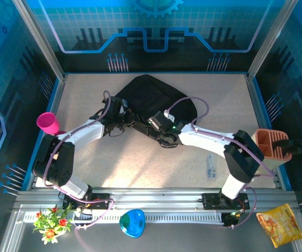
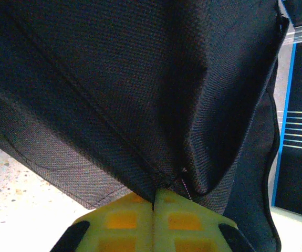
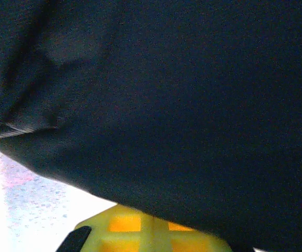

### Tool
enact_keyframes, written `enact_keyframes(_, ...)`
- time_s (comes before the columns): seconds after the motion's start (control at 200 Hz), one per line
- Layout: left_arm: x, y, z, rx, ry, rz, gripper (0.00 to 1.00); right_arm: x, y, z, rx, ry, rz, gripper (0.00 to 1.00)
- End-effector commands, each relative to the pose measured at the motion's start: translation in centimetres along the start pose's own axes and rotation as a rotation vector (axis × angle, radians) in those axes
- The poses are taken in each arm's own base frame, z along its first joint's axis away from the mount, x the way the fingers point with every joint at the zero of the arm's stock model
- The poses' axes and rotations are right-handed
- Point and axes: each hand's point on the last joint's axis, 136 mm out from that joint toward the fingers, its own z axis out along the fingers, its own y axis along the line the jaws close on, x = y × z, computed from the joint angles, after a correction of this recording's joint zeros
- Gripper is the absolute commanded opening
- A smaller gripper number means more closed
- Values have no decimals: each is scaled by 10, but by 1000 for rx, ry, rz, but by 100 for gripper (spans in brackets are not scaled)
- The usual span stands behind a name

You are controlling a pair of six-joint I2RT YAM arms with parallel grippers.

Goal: Pack books, pencil case, and school supplies into a backpack

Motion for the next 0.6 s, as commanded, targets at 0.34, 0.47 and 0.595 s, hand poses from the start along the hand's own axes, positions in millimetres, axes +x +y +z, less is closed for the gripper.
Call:
enact_keyframes(0.34, -30, -17, 7, 4, -63, 31, 0, -13, -90, -45, 230, -126, -112, 0)
enact_keyframes(0.47, -31, -14, 9, -7, -63, 29, 0, -18, -103, -47, 293, -127, -142, 0)
enact_keyframes(0.595, -31, -10, 11, -23, -62, 32, 0, -26, -112, -49, 327, -144, -186, 0)
